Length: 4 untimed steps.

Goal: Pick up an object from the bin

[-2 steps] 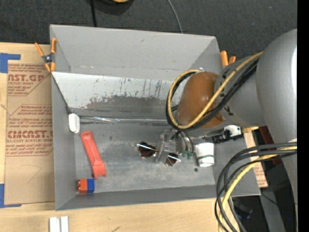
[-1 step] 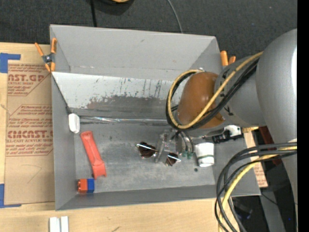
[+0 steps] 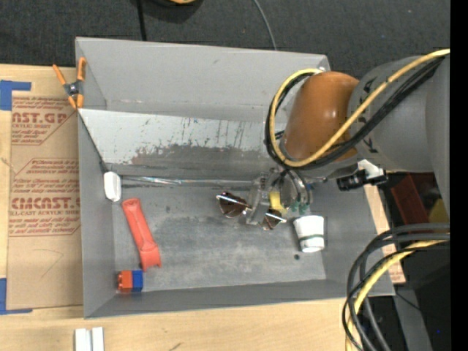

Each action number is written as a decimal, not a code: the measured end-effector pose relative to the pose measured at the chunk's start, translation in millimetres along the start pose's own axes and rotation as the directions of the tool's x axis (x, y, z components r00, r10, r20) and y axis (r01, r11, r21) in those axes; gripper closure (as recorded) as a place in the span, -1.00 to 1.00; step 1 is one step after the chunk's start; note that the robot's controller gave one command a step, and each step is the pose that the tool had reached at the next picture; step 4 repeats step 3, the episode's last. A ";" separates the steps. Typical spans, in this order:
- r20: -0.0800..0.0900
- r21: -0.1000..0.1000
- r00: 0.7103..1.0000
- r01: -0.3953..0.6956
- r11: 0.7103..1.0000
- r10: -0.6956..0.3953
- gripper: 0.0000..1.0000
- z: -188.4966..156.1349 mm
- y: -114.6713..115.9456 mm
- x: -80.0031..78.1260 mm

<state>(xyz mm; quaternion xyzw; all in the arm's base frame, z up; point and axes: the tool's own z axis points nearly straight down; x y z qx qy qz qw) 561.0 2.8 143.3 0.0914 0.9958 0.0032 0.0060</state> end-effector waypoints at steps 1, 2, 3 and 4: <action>0.000 0.000 1.000 0.000 1.000 0.000 1.00 0.0 0.0 0.0; -0.007 0.001 1.000 0.012 1.000 -0.012 1.00 -47.1 -6.2 11.1; 0.000 -0.001 1.000 -0.011 1.000 0.011 1.00 -101.4 -5.6 6.8; 0.000 -0.001 1.000 -0.011 1.000 0.011 1.00 -101.4 -5.6 6.8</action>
Offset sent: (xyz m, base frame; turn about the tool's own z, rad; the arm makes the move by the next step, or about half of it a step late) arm -0.0162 -0.0078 0.0741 -0.0152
